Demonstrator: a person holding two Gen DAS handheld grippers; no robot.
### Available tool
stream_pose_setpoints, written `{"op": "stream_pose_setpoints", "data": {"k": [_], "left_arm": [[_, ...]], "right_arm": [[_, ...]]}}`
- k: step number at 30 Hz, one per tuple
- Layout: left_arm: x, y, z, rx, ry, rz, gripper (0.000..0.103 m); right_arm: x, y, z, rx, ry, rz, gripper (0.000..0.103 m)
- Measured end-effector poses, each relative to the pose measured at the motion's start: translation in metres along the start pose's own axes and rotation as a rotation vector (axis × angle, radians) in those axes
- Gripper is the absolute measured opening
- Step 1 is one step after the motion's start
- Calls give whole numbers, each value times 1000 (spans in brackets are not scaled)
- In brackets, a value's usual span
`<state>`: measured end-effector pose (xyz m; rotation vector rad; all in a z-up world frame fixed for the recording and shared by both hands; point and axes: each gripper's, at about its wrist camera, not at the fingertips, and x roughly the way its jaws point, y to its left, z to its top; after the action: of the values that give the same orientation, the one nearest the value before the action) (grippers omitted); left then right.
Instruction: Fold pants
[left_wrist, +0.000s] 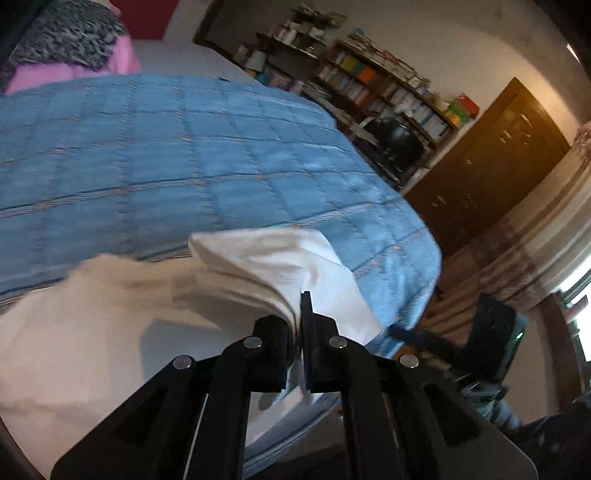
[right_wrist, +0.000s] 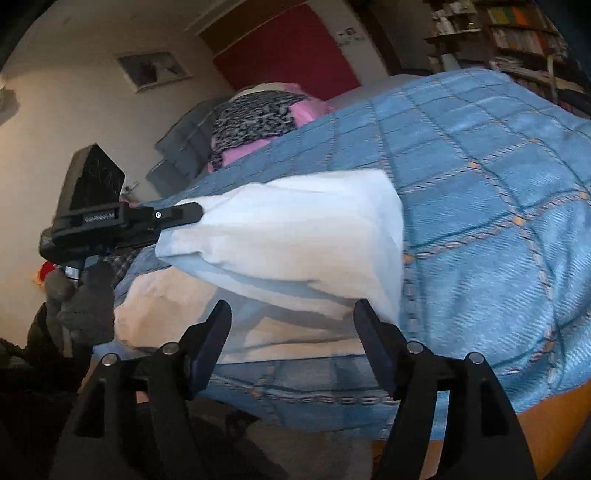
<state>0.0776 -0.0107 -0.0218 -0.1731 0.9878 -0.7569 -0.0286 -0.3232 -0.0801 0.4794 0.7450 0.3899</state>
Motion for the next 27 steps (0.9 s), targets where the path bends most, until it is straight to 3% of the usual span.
{"op": "stream_pose_setpoints", "data": {"k": [6, 13, 18, 25, 27], "left_arm": [[-37, 40, -33, 11, -8, 130, 6], [-14, 59, -80, 78, 47, 195, 6], [-9, 69, -89, 72, 51, 191, 6], [-32, 32, -79, 294, -67, 212, 6], [-34, 31, -82, 341, -65, 224, 6]], "right_arm": [[18, 12, 1, -16, 28, 7, 74], [56, 15, -2, -11, 114, 26, 74], [80, 8, -21, 17, 228, 12, 74], [81, 11, -19, 3, 241, 3, 74], [82, 14, -19, -2, 243, 4, 74]]}}
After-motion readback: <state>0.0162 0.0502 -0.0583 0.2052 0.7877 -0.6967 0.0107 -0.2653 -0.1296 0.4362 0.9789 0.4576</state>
